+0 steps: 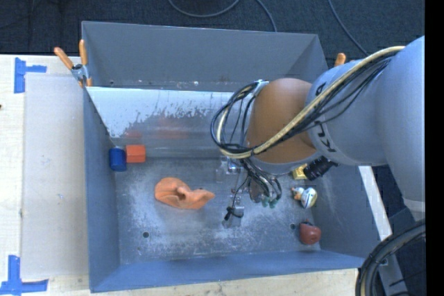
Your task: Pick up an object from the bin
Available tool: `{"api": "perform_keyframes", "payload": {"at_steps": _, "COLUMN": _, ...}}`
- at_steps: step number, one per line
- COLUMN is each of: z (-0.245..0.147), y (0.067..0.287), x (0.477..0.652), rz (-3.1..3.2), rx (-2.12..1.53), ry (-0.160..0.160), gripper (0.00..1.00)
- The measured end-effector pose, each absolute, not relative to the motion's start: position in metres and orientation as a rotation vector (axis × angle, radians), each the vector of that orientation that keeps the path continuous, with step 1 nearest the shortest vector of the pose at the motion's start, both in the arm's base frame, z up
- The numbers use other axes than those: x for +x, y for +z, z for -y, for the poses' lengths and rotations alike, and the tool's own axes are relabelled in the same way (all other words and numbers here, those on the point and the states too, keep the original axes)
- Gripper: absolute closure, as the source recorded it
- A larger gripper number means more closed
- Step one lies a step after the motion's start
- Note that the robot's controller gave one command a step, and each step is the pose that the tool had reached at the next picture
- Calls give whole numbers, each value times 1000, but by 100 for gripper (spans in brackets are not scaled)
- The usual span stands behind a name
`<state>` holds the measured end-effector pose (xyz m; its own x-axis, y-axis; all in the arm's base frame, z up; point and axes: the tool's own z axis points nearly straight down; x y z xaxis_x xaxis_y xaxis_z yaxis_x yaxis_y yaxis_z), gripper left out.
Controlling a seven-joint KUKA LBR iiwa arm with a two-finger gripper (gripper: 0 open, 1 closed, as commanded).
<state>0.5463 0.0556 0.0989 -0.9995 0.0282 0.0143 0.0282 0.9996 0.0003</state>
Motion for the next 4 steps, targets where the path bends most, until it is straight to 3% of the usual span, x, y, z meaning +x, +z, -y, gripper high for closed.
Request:
{"api": "perform_keyframes", "payload": {"at_steps": 1, "z": -100, "y": 80, "x": 541, "rz": 3126, "rx": 10, "ry": 0, "gripper": 0}}
{"api": "perform_keyframes", "payload": {"at_steps": 2, "z": -119, "y": 80, "x": 535, "rz": 3124, "rx": -5, "ry": -1, "gripper": 100}}
{"api": "perform_keyframes", "payload": {"at_steps": 4, "z": -119, "y": 81, "x": 536, "rz": 3125, "rx": 13, "ry": 0, "gripper": 100}}
